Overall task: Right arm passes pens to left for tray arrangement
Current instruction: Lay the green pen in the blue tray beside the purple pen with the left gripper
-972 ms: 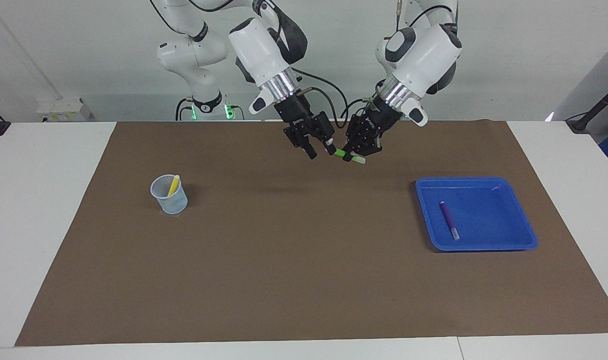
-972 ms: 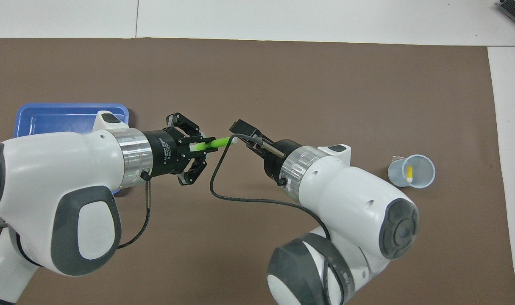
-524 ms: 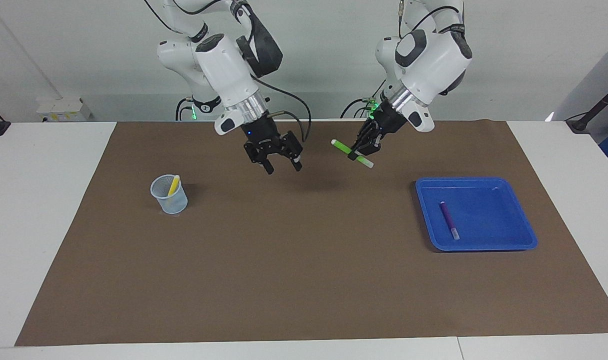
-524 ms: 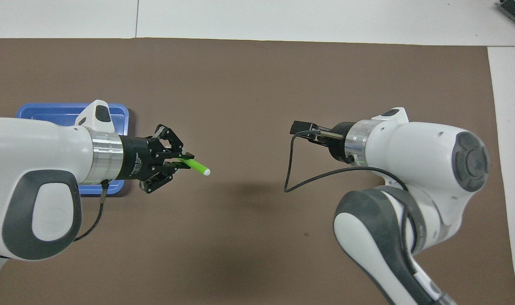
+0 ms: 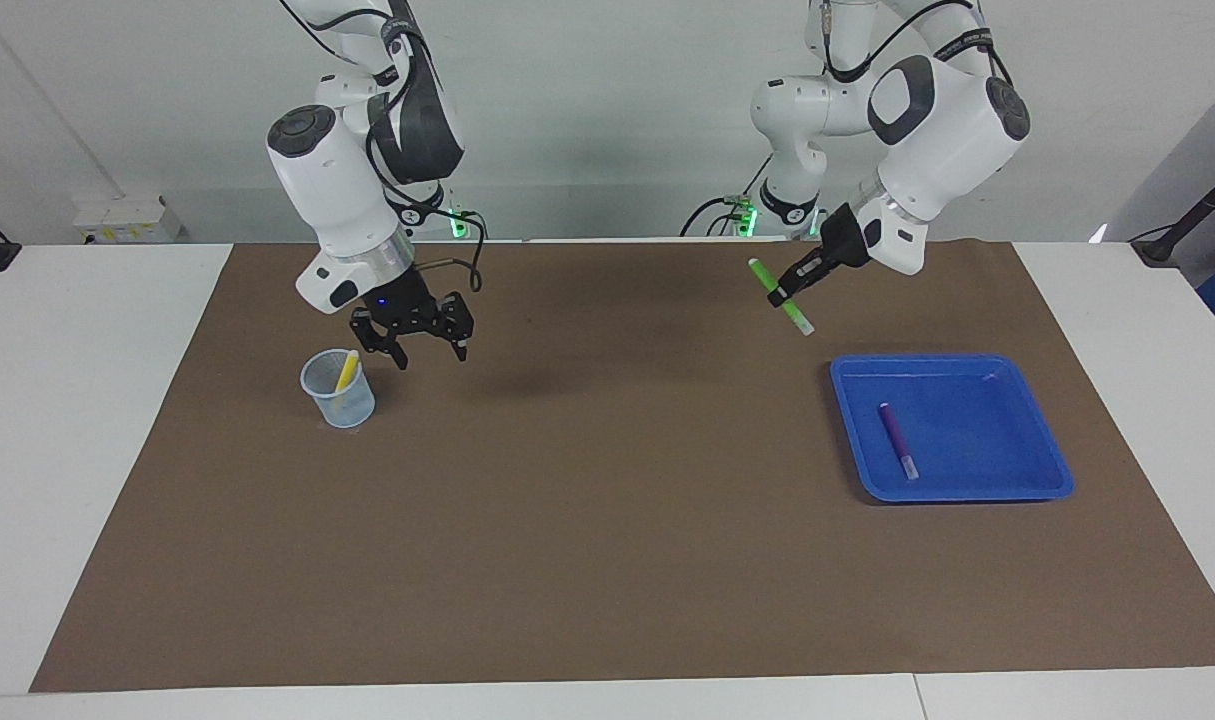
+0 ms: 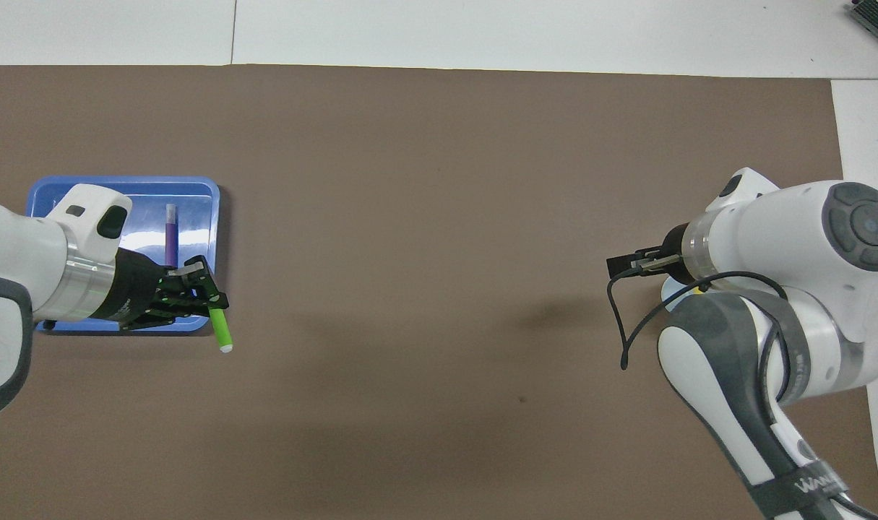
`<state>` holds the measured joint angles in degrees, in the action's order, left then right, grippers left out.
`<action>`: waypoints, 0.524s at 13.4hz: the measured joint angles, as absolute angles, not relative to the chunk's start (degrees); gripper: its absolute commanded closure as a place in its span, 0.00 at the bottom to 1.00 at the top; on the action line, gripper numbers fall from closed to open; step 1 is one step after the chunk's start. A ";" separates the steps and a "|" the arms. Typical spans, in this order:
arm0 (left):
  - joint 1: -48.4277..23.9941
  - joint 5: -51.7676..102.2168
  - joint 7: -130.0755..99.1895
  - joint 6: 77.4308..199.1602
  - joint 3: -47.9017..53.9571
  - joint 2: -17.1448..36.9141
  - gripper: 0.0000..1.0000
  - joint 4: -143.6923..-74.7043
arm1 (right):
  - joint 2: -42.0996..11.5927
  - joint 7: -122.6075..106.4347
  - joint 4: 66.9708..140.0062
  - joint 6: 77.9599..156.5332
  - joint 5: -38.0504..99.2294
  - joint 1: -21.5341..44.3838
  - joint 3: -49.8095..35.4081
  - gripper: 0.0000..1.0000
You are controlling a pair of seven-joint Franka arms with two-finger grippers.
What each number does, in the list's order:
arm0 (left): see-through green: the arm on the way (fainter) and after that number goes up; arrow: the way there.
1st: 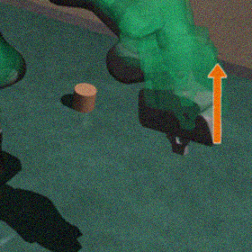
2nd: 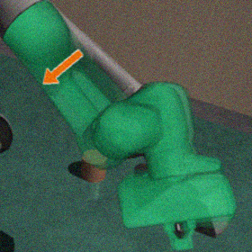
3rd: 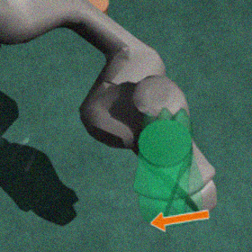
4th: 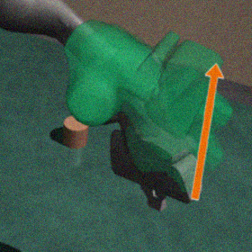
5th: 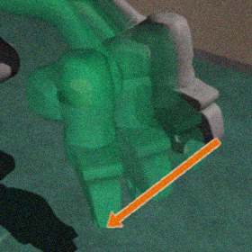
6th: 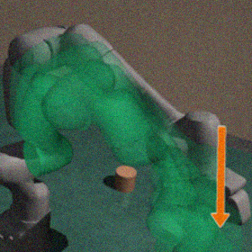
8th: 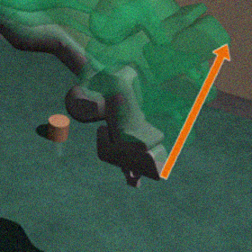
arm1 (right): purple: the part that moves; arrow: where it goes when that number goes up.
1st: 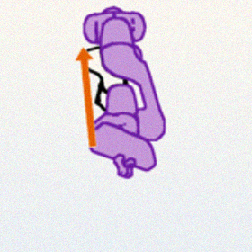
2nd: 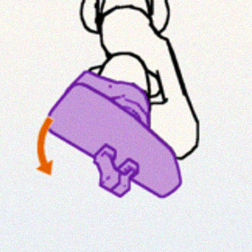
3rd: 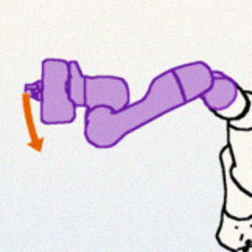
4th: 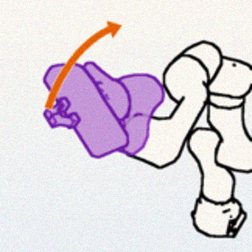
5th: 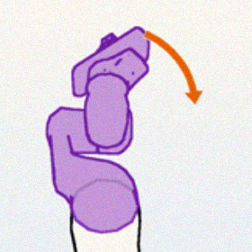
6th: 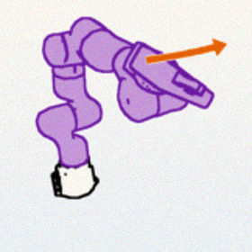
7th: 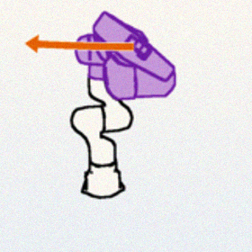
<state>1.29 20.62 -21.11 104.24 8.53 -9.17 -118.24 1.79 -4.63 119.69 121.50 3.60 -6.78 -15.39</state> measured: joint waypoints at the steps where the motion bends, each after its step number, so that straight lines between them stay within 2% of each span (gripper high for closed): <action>1: 2.59 17.59 -16.30 103.90 8.49 -9.15 1.00 -118.26 | 1.82 -6.82 121.01 121.39 2.50 -7.85 -15.40 0.19; 3: 5.23 11.89 -7.40 103.83 8.40 -8.79 1.00 -118.35 | 1.87 -7.85 123.37 120.34 0.40 -10.69 -15.40 0.24; 6: 9.48 6.11 2.15 105.59 8.29 -6.29 1.00 -118.39 | 2.32 -7.86 124.22 113.67 0.14 -15.75 -15.33 0.40; 7: 10.54 5.24 3.74 107.01 8.27 -5.16 1.00 -118.40 | 2.78 -5.78 124.24 111.74 0.14 -16.67 -15.32 0.41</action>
